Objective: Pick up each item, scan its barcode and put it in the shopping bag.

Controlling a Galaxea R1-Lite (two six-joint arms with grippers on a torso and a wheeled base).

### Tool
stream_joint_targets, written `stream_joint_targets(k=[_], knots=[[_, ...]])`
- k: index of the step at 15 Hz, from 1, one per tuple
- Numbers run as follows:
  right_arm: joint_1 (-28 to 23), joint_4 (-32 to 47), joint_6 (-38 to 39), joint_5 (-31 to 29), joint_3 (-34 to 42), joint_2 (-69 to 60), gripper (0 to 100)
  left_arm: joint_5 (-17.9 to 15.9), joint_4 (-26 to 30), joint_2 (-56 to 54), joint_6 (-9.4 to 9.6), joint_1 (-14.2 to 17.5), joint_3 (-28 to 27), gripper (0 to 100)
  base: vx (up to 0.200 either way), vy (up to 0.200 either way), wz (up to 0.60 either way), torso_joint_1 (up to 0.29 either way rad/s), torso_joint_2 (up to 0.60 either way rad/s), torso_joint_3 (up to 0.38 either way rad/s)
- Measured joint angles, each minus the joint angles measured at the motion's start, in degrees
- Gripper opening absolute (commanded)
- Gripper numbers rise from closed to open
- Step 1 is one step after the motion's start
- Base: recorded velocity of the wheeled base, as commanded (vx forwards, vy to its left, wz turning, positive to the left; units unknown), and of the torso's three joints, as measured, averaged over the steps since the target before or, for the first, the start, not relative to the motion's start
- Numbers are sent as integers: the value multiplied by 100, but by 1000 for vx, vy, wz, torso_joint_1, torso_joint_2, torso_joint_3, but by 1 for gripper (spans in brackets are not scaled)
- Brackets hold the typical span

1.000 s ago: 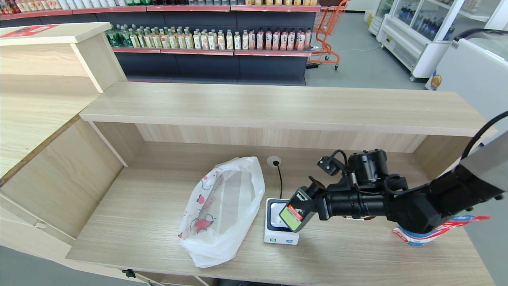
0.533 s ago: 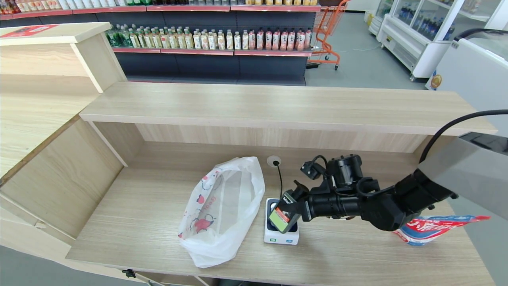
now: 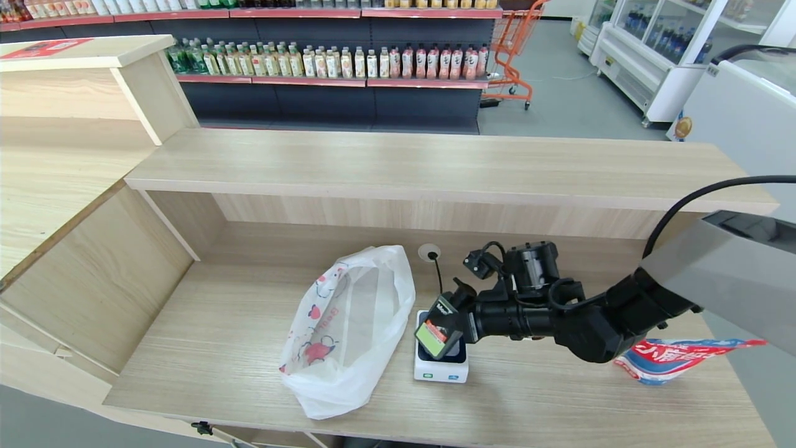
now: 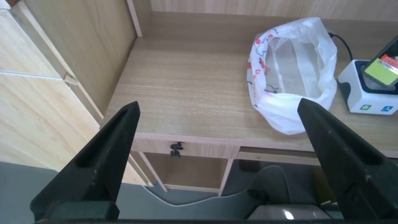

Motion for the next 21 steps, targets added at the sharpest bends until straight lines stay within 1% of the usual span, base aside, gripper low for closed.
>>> stream_joint_targets(k=[2,4,7,8,11,14,17,21], knots=[[-138,-73,0,-105,38,-300,0,0,0,0,0,0,0,100,0,0,0,0,0,0],[-408,-71,-110,-321,146,-798,0,0,0,0,0,0,0,100,0,0,0,0,0,0],[-829,-98,-527,-466,586,-1926,0,0,0,0,0,6,0,100,0,0,0,0,0,0],[-926,-123,-722,-479,877,-2365,0,0,0,0,0,5,0,100,0,0,0,0,0,0],[-1063,-150,-1014,-512,2199,-3437,0,0,0,0,0,-2,0,100,0,0,0,0,0,0],[-1158,-561,-839,-525,3078,-3996,0,0,2,0,0,0,0,100,0,0,0,0,0,0],[-1263,-642,-774,-547,3407,-4326,0,0,0,0,15,0,0,100,0,0,0,0,0,0],[-1323,-633,-768,-536,3426,-4498,0,0,-2,0,-13,2,0,100,0,200,0,-5,-1,0]])
